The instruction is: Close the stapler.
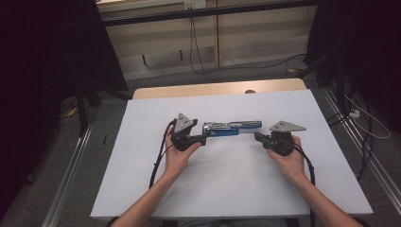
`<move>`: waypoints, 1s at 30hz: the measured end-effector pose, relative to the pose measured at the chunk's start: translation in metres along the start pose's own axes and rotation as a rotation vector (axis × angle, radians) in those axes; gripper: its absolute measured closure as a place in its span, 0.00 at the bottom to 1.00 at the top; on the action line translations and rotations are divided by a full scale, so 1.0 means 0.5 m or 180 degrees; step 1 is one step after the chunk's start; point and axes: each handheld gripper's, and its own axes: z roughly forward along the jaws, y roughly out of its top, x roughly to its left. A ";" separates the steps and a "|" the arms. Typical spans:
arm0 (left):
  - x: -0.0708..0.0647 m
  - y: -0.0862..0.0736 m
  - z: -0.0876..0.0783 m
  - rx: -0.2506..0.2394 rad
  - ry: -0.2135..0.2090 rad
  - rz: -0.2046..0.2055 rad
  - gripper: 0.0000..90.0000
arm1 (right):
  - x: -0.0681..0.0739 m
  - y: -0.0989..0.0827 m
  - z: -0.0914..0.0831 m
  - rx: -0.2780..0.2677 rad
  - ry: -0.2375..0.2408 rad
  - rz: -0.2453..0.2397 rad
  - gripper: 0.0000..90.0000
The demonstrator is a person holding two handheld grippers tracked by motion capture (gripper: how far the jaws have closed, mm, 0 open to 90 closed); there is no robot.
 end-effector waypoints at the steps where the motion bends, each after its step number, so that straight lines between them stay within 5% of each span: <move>1: 0.000 0.000 0.000 -0.0004 -0.0033 -0.0020 0.39 | 0.000 0.000 0.000 0.0004 0.0000 0.0003 1.00; 19: 0.020 -0.014 0.025 0.0213 -0.0233 0.0036 1.00 | -0.010 0.003 0.005 0.0018 -0.0043 -0.0006 1.00; 30: 0.028 -0.014 0.061 0.0460 -0.0167 0.0096 1.00 | -0.011 0.004 0.007 0.0022 -0.0054 -0.0007 1.00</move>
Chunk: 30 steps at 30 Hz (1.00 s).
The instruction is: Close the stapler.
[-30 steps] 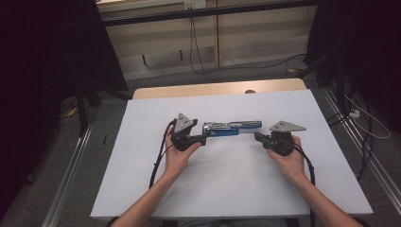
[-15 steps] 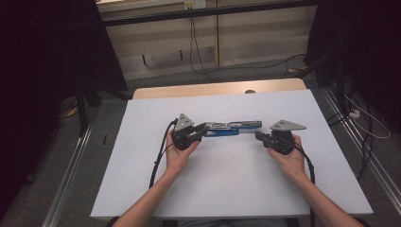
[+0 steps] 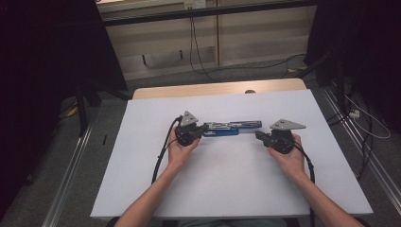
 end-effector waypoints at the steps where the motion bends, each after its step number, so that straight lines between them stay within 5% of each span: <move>1: 0.001 0.000 0.001 0.0012 -0.0007 -0.0006 1.00 | 0.000 0.000 0.000 0.0001 -0.0001 -0.0007 1.00; 30: 0.020 -0.018 0.029 0.0219 0.0063 -0.0003 1.00 | -0.015 0.000 0.011 0.0162 -0.0076 0.0004 1.00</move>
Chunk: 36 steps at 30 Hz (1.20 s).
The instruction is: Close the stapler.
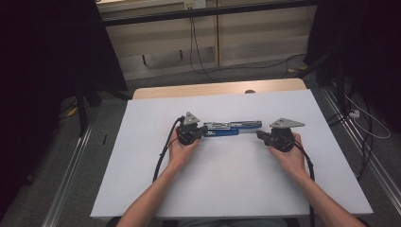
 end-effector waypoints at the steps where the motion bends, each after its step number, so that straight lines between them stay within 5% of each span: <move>1: -0.002 0.001 0.000 0.0011 0.0007 0.0009 1.00 | -0.002 0.001 0.002 0.0013 -0.0009 -0.0005 1.00; 16: -0.007 0.003 0.003 0.0027 0.0048 0.0118 1.00 | -0.017 0.021 0.019 0.0142 -0.0007 -0.0057 1.00; 36: -0.007 0.005 0.003 0.0037 0.0054 0.0078 1.00 | -0.020 0.014 0.046 0.0427 -0.0087 -0.0081 1.00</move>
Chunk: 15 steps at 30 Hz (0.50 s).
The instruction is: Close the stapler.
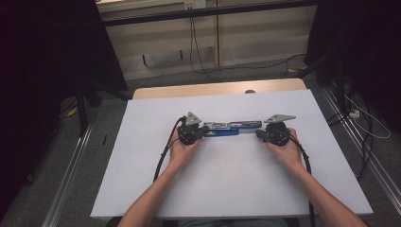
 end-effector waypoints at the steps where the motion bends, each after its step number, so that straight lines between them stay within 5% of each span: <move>1: 0.000 0.000 0.000 0.0000 -0.0002 -0.0005 1.00 | -0.001 0.000 0.002 0.0019 -0.0001 0.0001 1.00; 15: 0.000 0.001 0.001 0.0003 -0.0019 0.0004 1.00 | -0.001 0.013 0.018 0.0096 -0.0107 -0.0068 1.00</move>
